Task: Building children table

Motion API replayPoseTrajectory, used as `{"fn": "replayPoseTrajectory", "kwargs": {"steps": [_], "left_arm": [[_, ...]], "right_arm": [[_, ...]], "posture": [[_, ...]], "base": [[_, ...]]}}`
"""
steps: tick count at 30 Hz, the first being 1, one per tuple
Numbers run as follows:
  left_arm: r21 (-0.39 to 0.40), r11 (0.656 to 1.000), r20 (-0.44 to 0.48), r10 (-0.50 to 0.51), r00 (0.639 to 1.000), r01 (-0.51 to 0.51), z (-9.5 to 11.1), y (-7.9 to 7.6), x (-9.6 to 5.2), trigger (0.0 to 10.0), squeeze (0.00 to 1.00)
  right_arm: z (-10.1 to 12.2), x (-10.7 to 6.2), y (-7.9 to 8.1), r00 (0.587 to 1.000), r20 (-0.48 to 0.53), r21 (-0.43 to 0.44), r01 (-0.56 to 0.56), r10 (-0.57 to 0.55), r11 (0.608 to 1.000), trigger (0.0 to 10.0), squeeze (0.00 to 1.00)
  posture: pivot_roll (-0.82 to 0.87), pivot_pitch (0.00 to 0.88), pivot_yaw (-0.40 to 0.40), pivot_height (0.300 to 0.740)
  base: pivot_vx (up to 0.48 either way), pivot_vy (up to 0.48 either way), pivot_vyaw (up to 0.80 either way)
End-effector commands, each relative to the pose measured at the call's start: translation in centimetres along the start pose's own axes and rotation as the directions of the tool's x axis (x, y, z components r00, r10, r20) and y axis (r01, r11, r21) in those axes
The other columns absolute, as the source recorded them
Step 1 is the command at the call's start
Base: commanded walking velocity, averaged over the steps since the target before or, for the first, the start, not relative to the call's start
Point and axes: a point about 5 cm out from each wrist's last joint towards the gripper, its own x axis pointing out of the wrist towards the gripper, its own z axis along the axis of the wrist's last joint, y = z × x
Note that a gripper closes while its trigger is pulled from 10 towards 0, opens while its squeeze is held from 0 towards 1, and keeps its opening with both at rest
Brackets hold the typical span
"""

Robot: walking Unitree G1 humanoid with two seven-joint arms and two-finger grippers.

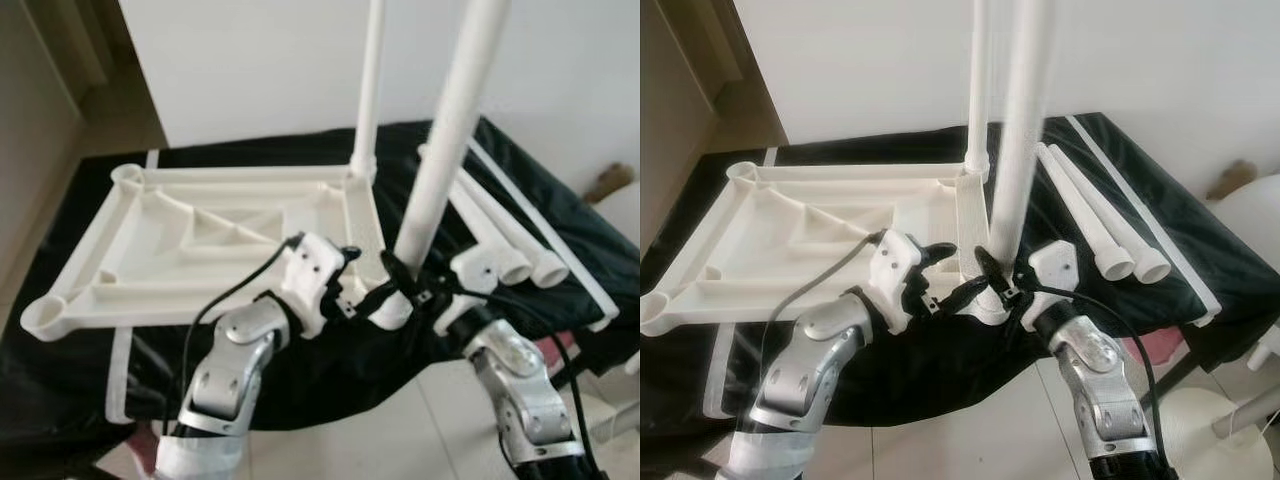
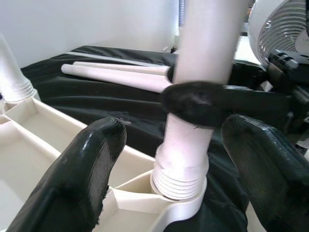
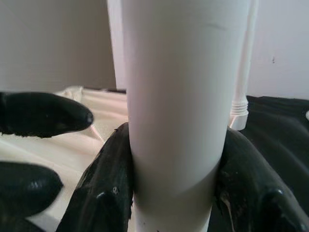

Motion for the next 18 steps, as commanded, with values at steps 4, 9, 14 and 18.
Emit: {"fn": "replayPoseTrajectory", "kwargs": {"steps": [4, 9, 14, 18], "left_arm": [[0.014, 0.993, 0.005, 0.12, 0.993, -0.12, 0.4, 0.8, -0.1, 10.0, 0.0], [0.017, 0.993, 0.006, 0.113, 0.994, -0.113, 0.6, 0.9, 0.1, 10.0, 0.0], [0.021, 0.994, 0.007, 0.109, 0.994, -0.109, 0.6, 1.0, 0.2, 10.0, 0.0], [0.024, 0.994, 0.006, 0.109, 0.994, -0.109, 0.6, 1.0, 0.2, 10.0, 0.0]], "right_arm": [[-3.7, -1.4, -1.4, 0.978, -0.165, 0.173, 0.155, -0.126, 0.973, 10.0, 0.0], [-3.5, -0.3, -2.0, 0.977, -0.189, 0.105, 0.116, -0.095, 0.988, 10.0, 0.0], [-3.0, 0.4, -1.7, 0.981, -0.19, -0.05, -0.042, 0.032, 0.998, 10.0, 0.0], [-2.9, 0.3, -1.4, 0.977, -0.191, -0.079, -0.107, 0.09, 0.991, 10.0, 0.0]], "posture": [[0.03, 0.0, 0.033, 0.74], [0.02, 0.0, 0.048, 0.74], [0.03, 0.0, 0.048, 0.74], [0.03, 0.0, 0.046, 0.74]], "base": [[0.0, 0.0, 0.0], [0.0, 0.0, 0.0], [0.0, 0.0, 0.0], [0.0, 0.0, 0.0]]}}
